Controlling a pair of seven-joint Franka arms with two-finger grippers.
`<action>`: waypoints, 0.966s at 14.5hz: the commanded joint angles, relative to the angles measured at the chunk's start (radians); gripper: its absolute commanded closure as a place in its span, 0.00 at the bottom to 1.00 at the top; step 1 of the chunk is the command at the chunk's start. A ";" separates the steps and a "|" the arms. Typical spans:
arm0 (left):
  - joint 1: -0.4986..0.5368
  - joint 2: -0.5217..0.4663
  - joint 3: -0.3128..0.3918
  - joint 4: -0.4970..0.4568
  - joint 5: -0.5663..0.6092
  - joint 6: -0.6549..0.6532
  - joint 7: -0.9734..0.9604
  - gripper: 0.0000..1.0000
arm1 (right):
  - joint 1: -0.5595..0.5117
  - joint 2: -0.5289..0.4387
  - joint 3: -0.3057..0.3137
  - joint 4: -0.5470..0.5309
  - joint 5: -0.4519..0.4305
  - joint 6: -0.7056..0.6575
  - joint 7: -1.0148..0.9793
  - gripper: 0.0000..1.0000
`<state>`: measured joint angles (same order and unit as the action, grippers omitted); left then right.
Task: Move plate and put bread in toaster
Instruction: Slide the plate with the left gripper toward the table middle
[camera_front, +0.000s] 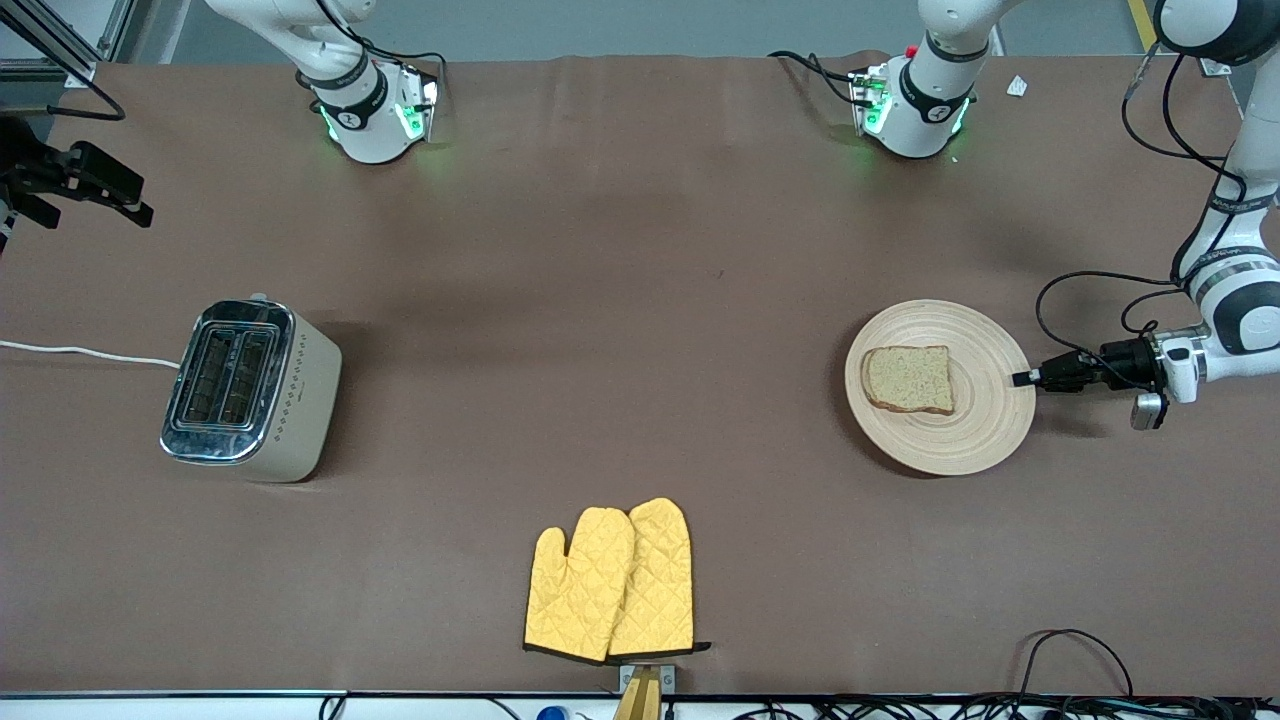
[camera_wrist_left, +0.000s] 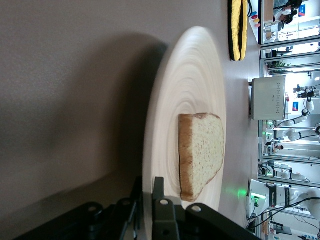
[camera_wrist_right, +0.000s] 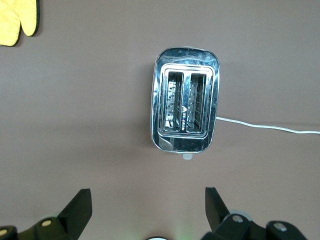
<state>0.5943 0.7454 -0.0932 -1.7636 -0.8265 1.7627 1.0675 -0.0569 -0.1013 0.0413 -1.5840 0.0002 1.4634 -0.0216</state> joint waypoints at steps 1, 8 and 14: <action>0.001 0.002 -0.020 0.026 -0.020 -0.031 -0.004 1.00 | 0.005 -0.011 0.000 -0.014 -0.006 0.006 0.017 0.00; 0.004 -0.007 -0.268 0.042 -0.060 -0.040 -0.191 1.00 | 0.008 -0.012 0.000 -0.014 -0.005 0.012 0.017 0.00; -0.210 -0.020 -0.387 0.047 -0.060 0.179 -0.391 1.00 | 0.009 -0.012 0.000 -0.014 -0.003 0.006 0.017 0.00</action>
<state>0.4567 0.7402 -0.4818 -1.7134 -0.8573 1.8995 0.7212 -0.0547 -0.1013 0.0419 -1.5845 0.0002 1.4643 -0.0215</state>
